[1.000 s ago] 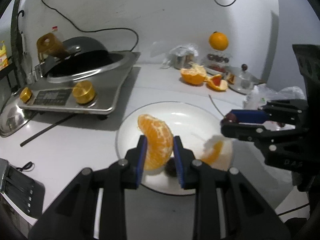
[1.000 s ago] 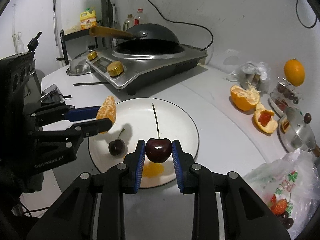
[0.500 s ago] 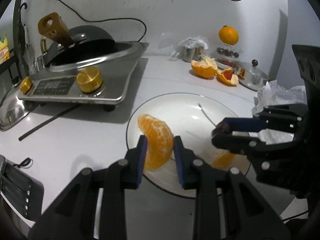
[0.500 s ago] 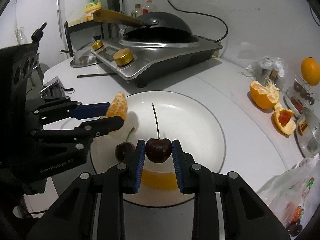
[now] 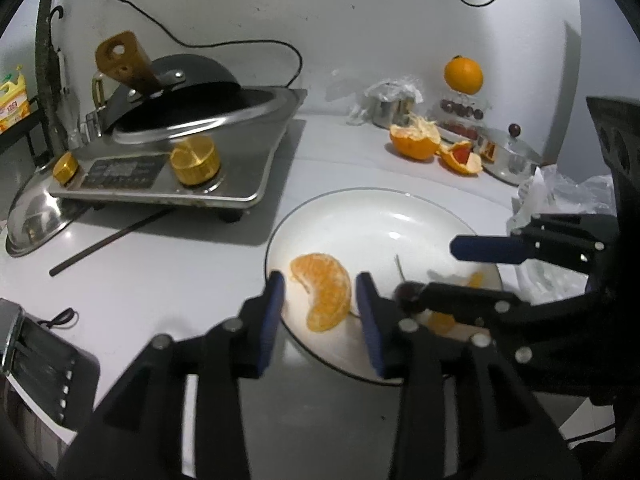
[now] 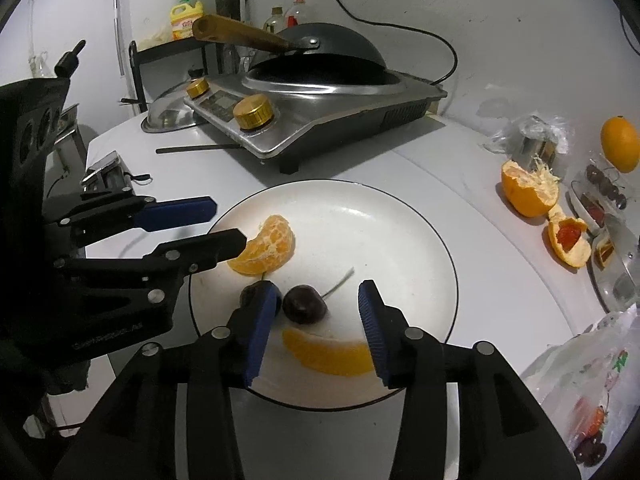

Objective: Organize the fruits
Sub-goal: 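Open the left gripper to drop the segment while the right releases the cherry onto the plate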

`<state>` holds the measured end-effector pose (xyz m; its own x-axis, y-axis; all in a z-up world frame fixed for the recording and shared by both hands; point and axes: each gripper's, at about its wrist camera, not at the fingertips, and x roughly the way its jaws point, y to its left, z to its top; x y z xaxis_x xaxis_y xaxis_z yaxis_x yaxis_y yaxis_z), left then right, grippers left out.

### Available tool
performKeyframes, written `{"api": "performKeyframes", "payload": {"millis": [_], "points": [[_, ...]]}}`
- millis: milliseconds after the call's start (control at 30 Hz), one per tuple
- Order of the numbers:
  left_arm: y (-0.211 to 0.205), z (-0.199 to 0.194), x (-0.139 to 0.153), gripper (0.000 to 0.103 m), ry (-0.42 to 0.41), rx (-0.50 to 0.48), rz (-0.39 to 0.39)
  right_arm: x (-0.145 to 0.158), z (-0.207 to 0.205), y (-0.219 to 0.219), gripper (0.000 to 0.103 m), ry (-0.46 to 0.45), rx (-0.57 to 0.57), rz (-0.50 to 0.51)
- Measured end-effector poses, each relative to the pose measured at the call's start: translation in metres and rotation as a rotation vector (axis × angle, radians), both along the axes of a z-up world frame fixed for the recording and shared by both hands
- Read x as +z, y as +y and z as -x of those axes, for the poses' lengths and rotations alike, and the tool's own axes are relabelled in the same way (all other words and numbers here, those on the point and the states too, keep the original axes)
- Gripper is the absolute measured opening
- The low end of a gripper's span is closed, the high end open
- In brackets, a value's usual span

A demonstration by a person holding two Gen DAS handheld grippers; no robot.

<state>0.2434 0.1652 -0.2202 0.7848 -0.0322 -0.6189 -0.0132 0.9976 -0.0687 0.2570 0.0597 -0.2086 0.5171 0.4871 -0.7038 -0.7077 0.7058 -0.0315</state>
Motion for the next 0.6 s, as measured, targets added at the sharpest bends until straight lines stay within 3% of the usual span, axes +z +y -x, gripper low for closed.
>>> {"api": "performKeyframes", "payload": {"millis": [33, 67, 600], "points": [[0.001, 0.001, 0.002, 0.053, -0.005, 0.001, 0.001, 0.002, 0.001, -0.001, 0.045, -0.004, -0.001, -0.002], [0.001, 0.004, 0.004, 0.054, -0.015, 0.006, 0.006, 0.003, 0.003, -0.002, 0.045, -0.008, -0.002, -0.005], [-0.022, 0.03, 0.027, 0.055, -0.059, 0.007, -0.01, 0.03, 0.031, -0.039, 0.045, -0.071, -0.051, -0.031]]}}
